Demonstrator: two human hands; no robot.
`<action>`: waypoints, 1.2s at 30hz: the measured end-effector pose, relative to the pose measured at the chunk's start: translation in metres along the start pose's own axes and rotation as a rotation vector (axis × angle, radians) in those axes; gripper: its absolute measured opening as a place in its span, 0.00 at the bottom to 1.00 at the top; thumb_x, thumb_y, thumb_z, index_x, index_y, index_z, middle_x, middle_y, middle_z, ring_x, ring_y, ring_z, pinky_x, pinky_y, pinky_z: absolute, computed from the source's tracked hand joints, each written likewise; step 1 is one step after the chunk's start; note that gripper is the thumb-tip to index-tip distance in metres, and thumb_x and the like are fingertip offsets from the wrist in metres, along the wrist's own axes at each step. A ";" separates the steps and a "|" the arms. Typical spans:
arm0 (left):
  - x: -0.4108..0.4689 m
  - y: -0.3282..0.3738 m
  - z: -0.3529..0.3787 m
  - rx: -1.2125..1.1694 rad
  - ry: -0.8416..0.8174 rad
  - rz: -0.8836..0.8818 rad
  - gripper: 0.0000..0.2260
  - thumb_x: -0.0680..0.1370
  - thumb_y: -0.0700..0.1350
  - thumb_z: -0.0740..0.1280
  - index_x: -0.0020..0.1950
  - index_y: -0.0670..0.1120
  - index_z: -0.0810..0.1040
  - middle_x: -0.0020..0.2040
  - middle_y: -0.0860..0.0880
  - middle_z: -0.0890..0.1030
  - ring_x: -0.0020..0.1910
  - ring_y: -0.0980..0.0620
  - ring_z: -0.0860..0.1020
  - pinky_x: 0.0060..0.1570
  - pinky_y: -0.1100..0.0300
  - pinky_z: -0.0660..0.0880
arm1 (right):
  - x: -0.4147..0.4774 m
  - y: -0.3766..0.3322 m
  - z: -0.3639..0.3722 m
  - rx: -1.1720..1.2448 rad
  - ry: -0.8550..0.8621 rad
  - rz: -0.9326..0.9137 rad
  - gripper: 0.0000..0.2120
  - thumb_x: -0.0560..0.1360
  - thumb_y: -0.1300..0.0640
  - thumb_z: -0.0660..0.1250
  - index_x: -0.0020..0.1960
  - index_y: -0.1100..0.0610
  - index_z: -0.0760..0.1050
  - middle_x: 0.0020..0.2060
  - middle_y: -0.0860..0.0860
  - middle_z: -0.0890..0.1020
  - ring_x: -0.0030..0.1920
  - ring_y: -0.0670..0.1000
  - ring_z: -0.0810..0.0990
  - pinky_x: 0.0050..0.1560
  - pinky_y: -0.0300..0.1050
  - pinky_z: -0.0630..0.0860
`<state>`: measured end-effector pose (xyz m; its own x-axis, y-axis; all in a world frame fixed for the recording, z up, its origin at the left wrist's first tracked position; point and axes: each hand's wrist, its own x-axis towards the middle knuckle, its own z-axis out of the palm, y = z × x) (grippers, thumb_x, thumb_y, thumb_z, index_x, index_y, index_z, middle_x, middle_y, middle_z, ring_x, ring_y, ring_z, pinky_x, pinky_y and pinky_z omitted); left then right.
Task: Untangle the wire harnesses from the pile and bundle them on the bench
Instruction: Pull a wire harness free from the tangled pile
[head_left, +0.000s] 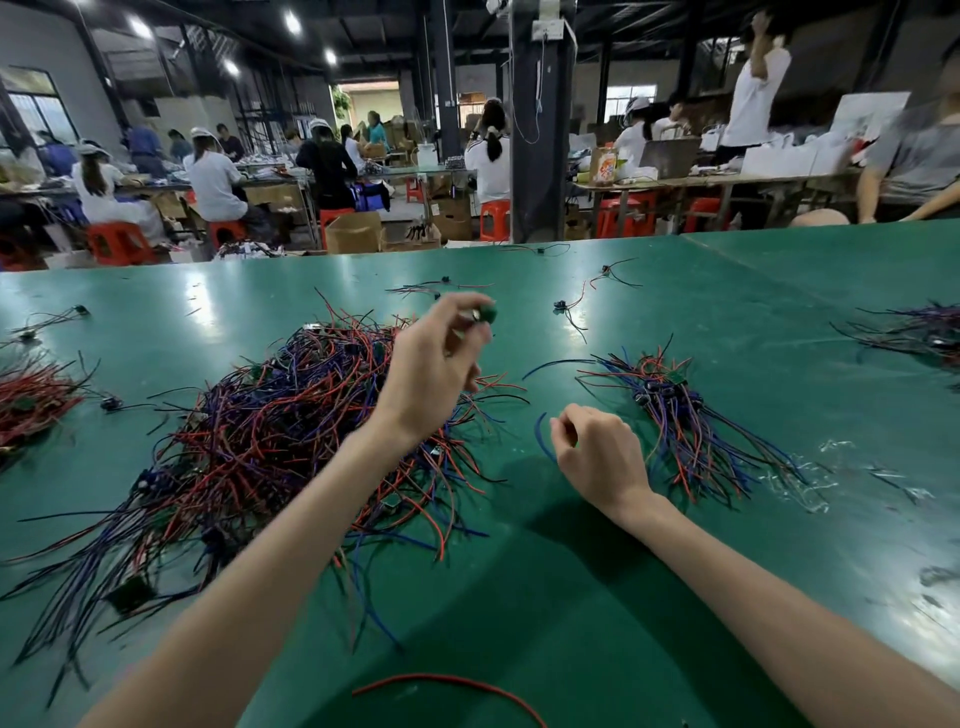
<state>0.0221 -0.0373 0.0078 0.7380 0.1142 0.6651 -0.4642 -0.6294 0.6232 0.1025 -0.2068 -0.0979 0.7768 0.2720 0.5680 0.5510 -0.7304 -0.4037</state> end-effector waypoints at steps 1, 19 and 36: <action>-0.007 -0.001 0.006 -0.023 -0.016 -0.022 0.10 0.79 0.36 0.63 0.60 0.43 0.74 0.42 0.49 0.78 0.29 0.58 0.76 0.29 0.66 0.76 | 0.000 0.000 0.000 0.005 0.012 0.000 0.12 0.76 0.57 0.63 0.35 0.59 0.73 0.33 0.56 0.80 0.31 0.56 0.73 0.32 0.43 0.61; -0.044 -0.025 0.035 -1.096 -0.049 -0.808 0.02 0.80 0.38 0.60 0.48 0.44 0.71 0.53 0.41 0.82 0.50 0.44 0.81 0.56 0.48 0.77 | -0.001 -0.008 0.002 0.378 0.034 0.091 0.12 0.76 0.55 0.66 0.34 0.53 0.74 0.26 0.46 0.76 0.29 0.50 0.74 0.34 0.44 0.68; -0.056 -0.034 0.034 -0.988 -0.027 -0.791 0.05 0.82 0.39 0.57 0.53 0.44 0.72 0.57 0.44 0.82 0.58 0.47 0.79 0.57 0.51 0.76 | -0.003 -0.030 -0.027 1.120 -0.620 0.170 0.09 0.74 0.60 0.68 0.36 0.55 0.80 0.27 0.52 0.78 0.20 0.43 0.61 0.21 0.32 0.56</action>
<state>0.0136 -0.0481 -0.0646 0.9845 0.1727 -0.0298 -0.0511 0.4451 0.8940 0.0754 -0.2023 -0.0683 0.7066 0.6923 0.1464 0.1518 0.0538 -0.9869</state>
